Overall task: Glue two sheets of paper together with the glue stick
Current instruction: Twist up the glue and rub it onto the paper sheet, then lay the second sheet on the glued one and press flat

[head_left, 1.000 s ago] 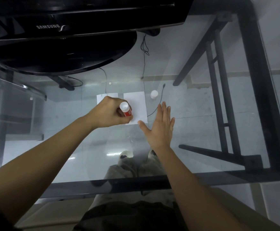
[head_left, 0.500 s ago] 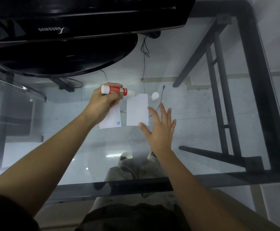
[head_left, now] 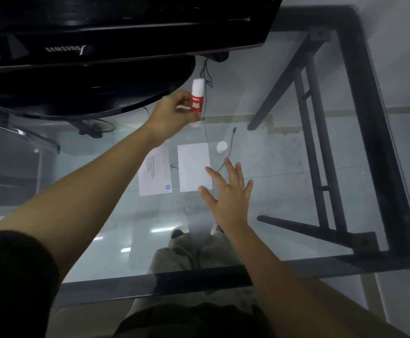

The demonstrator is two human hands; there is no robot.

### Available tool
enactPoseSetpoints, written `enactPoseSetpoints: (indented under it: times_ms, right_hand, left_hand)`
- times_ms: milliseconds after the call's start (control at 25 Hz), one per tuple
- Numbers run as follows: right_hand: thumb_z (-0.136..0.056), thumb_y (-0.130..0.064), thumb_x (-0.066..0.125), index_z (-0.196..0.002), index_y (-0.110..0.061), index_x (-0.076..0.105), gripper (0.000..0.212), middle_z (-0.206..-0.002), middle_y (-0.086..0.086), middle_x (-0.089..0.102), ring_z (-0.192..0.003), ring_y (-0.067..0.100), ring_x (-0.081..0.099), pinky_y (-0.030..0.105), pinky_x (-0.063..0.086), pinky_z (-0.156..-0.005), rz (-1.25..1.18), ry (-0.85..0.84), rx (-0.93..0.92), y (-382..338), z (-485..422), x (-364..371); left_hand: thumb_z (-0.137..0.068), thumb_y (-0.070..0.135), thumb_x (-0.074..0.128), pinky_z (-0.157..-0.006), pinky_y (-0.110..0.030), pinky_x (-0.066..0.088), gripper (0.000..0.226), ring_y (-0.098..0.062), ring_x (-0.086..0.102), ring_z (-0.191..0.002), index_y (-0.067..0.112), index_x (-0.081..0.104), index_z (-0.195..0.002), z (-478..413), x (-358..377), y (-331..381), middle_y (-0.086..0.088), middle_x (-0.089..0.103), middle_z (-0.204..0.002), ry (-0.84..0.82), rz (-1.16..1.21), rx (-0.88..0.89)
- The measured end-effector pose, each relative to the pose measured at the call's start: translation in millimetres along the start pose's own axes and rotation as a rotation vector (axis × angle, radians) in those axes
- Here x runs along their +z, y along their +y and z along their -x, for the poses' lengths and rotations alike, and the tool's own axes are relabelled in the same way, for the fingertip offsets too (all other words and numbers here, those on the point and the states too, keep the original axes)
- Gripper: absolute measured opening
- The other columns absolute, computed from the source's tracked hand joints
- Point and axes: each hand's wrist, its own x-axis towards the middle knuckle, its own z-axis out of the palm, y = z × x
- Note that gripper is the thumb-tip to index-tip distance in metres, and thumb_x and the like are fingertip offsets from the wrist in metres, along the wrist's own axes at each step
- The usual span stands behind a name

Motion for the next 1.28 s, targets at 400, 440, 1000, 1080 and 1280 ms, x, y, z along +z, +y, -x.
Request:
enactPoseSetpoints:
  times_ms: [400, 440, 1000, 1080, 1280]
  right_hand:
    - [-0.087, -0.051, 0.049, -0.132, -0.036, 0.042, 0.047, -0.155, 0.003, 0.019, -0.144, 0.023, 0.002, 0.054, -0.004, -0.11, -0.015, -0.02, 0.007, 0, 0, -2]
    - [-0.087, -0.051, 0.049, -0.132, -0.037, 0.042, 0.048, -0.155, 0.002, 0.018, -0.144, 0.023, 0.002, 0.053, -0.004, -0.11, -0.012, -0.022, 0.009, 0, 0, -2]
    - [-0.086, -0.055, 0.048, -0.134, -0.038, 0.04, 0.051, -0.155, 0.001, 0.016, -0.144, 0.024, 0.001, 0.053, -0.006, -0.11, 0.027, -0.038, 0.021, 0, -2, 0]
    - [-0.086, -0.056, 0.048, -0.134, -0.039, 0.039, 0.052, -0.156, 0.001, 0.016, -0.144, 0.024, 0.001, 0.052, -0.007, -0.109, 0.051, -0.036, 0.024, 1, -2, 1]
    - [-0.084, -0.056, 0.05, -0.132, -0.039, 0.041, 0.051, -0.155, 0.001, 0.02, -0.143, 0.024, 0.005, 0.053, -0.004, -0.11, 0.055, -0.015, 0.033, 0, -3, 2]
  left_hand:
    - [-0.079, 0.018, 0.073, -0.082, -0.024, 0.044, 0.039, -0.019, 0.062, -0.095, 0.01, 0.051, -0.11, -28, 19, -2, -0.011, 0.063, -0.116, -0.159, -0.491, 0.313]
    - [-0.079, 0.018, 0.073, -0.082, -0.023, 0.043, 0.04, -0.018, 0.06, -0.096, 0.01, 0.051, -0.112, -28, 20, -3, -0.011, 0.062, -0.117, -0.161, -0.484, 0.309]
    - [-0.075, 0.032, 0.075, -0.089, -0.033, 0.041, 0.053, -0.028, 0.05, -0.104, 0.008, 0.054, -0.117, 35, 3, -52, -0.014, 0.052, -0.114, -0.114, -0.771, 0.138]
    - [-0.074, 0.028, 0.076, -0.085, -0.028, 0.038, 0.05, -0.026, 0.05, -0.102, 0.008, 0.056, -0.114, 34, 6, -52, -0.013, 0.052, -0.113, -0.111, -0.732, 0.114]
    - [-0.079, 0.022, 0.072, -0.083, -0.029, 0.039, 0.032, -0.028, 0.047, -0.101, 0.009, 0.055, -0.103, 41, 12, -48, -0.013, 0.051, -0.108, -0.109, -0.703, 0.096]
